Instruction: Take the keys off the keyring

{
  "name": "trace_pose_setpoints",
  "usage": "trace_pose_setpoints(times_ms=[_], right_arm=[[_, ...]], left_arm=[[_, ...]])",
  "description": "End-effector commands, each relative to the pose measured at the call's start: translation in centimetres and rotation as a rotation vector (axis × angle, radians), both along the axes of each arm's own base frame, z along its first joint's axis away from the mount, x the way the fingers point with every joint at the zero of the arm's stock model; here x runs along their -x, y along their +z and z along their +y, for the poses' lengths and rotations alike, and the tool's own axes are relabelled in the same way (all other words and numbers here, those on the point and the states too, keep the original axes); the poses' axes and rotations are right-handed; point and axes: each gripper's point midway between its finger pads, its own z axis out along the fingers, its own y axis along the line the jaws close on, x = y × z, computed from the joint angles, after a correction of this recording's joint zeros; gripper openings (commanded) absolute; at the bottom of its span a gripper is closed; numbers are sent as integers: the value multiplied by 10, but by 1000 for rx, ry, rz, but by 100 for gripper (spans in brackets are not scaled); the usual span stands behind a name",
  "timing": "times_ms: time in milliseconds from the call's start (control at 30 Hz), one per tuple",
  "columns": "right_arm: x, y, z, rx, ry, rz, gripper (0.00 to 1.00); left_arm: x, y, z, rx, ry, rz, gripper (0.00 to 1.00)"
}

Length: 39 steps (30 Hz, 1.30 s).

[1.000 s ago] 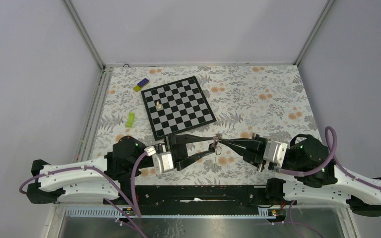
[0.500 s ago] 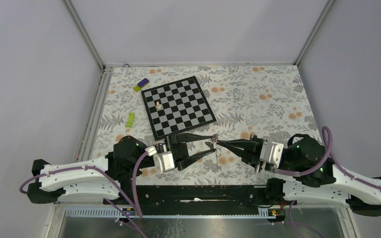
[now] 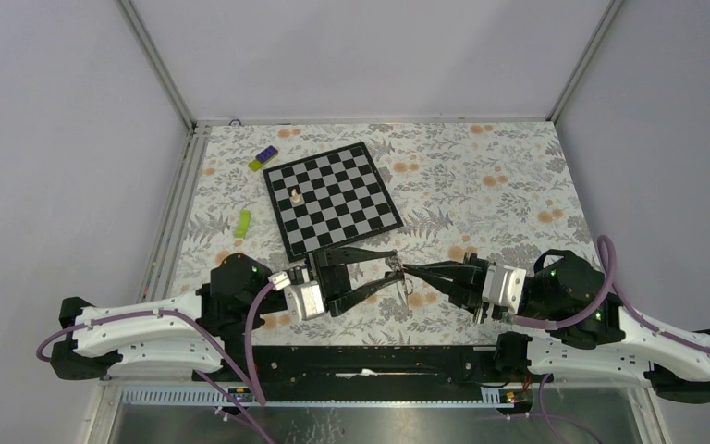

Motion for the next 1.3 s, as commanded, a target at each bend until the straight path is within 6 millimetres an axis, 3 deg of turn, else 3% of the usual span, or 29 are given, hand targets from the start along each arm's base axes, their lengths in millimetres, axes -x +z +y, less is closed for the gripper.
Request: trace_pose_setpoints(times_ms=[0,267,1267], right_arm=[[3,26,-6,-83,7,-11,0],[-13,29,-12,-118,-86,-20,0],[-17,33,-13,-140,-111,-27,0]], left_arm=[[-3,19,6,64,21,-9,41],[-3,22,11,73,24,-4,41],[0,21,11,68,10,-13,39]])
